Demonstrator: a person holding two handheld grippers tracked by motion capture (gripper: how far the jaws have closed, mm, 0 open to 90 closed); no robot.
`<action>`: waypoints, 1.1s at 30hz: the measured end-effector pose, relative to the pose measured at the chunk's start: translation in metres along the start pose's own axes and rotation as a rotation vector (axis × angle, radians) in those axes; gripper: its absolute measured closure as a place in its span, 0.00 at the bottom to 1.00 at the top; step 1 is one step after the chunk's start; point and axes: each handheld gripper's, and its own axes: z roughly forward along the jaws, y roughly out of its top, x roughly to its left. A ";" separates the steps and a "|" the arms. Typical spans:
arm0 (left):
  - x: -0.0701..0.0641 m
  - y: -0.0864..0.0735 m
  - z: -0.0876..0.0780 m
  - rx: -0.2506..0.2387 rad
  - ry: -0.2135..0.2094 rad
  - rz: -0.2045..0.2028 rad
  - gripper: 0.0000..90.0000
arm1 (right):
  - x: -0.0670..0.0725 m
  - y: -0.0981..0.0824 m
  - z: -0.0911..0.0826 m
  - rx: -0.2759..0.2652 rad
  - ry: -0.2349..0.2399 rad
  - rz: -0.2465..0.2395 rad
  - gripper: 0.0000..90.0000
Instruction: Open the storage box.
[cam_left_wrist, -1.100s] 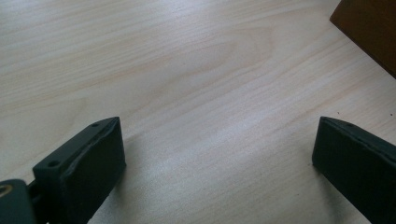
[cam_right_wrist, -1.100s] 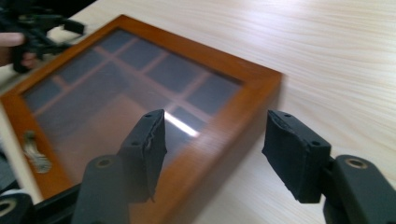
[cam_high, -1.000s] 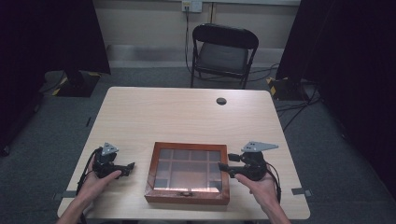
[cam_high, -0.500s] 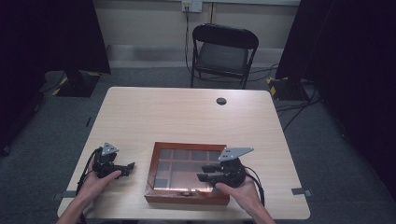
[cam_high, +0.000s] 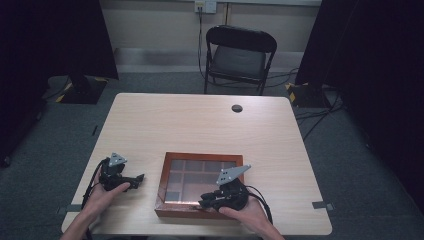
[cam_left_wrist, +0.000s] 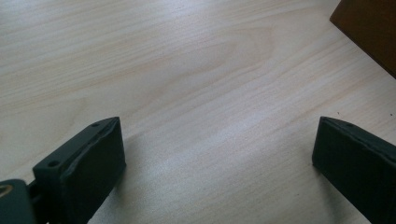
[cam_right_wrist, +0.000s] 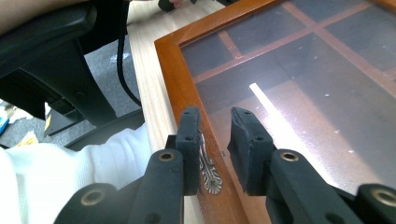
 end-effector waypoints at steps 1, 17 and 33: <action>0.000 0.000 0.000 -0.002 0.002 0.000 0.02 | 0.000 0.000 0.001 0.001 0.003 -0.001 0.82; 0.001 0.001 0.001 0.004 0.002 0.008 0.01 | 0.004 -0.006 0.007 0.005 0.025 -0.029 0.85; 0.001 0.001 0.001 0.004 0.001 0.005 0.01 | 0.005 -0.005 0.009 0.016 0.038 -0.042 0.91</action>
